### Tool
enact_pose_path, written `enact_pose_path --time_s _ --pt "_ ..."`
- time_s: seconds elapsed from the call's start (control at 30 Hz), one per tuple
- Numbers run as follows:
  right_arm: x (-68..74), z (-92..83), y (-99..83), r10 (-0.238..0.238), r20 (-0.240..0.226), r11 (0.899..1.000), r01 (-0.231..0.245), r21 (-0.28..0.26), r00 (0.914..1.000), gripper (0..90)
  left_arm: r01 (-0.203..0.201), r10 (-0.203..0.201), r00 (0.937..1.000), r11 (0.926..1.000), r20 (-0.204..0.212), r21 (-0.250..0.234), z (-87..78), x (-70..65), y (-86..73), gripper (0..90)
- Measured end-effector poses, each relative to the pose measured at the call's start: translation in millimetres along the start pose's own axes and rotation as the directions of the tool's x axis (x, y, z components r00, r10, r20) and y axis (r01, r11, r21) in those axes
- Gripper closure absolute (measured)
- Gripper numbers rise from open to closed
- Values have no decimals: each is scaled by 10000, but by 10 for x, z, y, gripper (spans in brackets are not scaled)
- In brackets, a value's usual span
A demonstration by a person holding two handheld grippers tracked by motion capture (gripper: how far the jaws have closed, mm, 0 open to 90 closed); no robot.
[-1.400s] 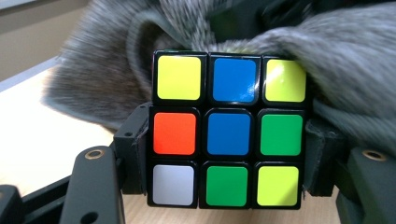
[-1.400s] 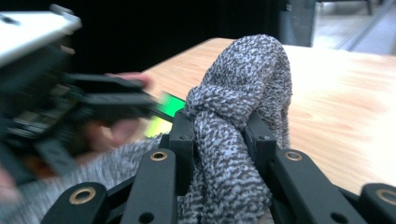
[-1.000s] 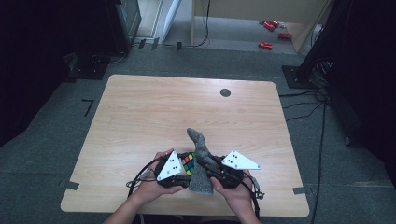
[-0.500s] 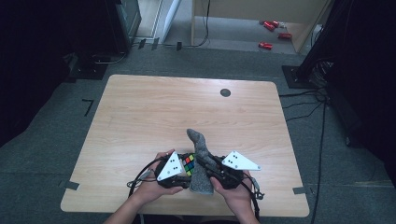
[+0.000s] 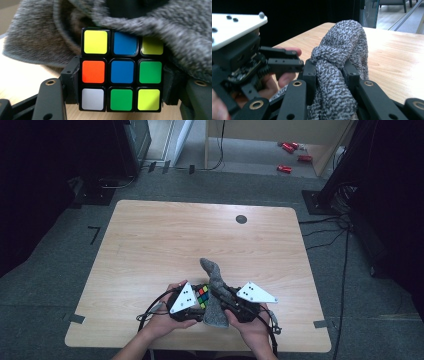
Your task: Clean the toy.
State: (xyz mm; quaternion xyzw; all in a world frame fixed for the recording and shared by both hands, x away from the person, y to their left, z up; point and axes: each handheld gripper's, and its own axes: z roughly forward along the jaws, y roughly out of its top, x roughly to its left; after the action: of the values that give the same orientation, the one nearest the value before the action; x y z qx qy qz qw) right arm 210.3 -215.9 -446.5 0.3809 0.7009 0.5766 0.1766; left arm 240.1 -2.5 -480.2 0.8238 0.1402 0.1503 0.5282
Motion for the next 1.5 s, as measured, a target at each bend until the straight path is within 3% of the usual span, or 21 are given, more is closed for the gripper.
enact_pose_path --time_s 0.13,0.23,0.33,0.4,0.53,0.73,0.87,1.0,1.13,1.2,1.27,1.37,1.5 --pt "-130 -5 -52 388 332 9992 -388 -3 9987 708 23 -25 9999 9999 -99 -149 -45 35 14 342" --pt "-197 -3 -99 412 517 9990 -419 126 9978 708 223 -229 9994 9995 -272 -224 -81 103 5 342" --pt "-144 -3 -81 226 496 9997 -233 124 9985 708 282 -290 9990 9993 -330 -226 -84 121 -4 342" --pt "-70 -5 -46 87 201 10000 -87 -8 9998 708 258 -261 9993 9996 -271 -142 -55 92 -6 342" --pt "-28 -1 -6 160 -106 9998 -161 -109 9998 706 -109 108 9999 9999 -125 -29 -9 -4 5 342" --pt "-246 -8 -126 344 699 9992 -358 187 9970 708 127 -134 9993 9997 -358 -194 -90 86 14 342" --pt "-148 -12 -84 201 427 9997 -206 114 9989 708 296 -302 9989 9994 -361 -155 -92 131 -6 342" --pt "-16 7 -36 -248 0 9996 248 -144 9997 705 47 -47 10000 10000 -50 69 3 11 -15 343" --pt "-172 16 -107 200 351 9997 -196 -109 9992 703 -150 150 9999 9999 -85 81 5 -16 6 342" --pt "-238 7 -159 252 672 9997 -252 -13 9974 704 -26 26 9997 10000 -233 -2 -31 36 7 342" --pt "-241 1 -167 214 702 9997 -220 72 9973 705 162 -167 9991 9998 -397 -109 -74 103 3 342" --pt "-141 5 -127 17 539 10000 -15 -34 9985 709 272 -275 9987 9996 -438 -77 -92 137 -5 342" --pt "-10 5 -54 -102 102 9994 105 -319 9999 709 69 -68 9998 10000 -193 32 -26 38 4 342"
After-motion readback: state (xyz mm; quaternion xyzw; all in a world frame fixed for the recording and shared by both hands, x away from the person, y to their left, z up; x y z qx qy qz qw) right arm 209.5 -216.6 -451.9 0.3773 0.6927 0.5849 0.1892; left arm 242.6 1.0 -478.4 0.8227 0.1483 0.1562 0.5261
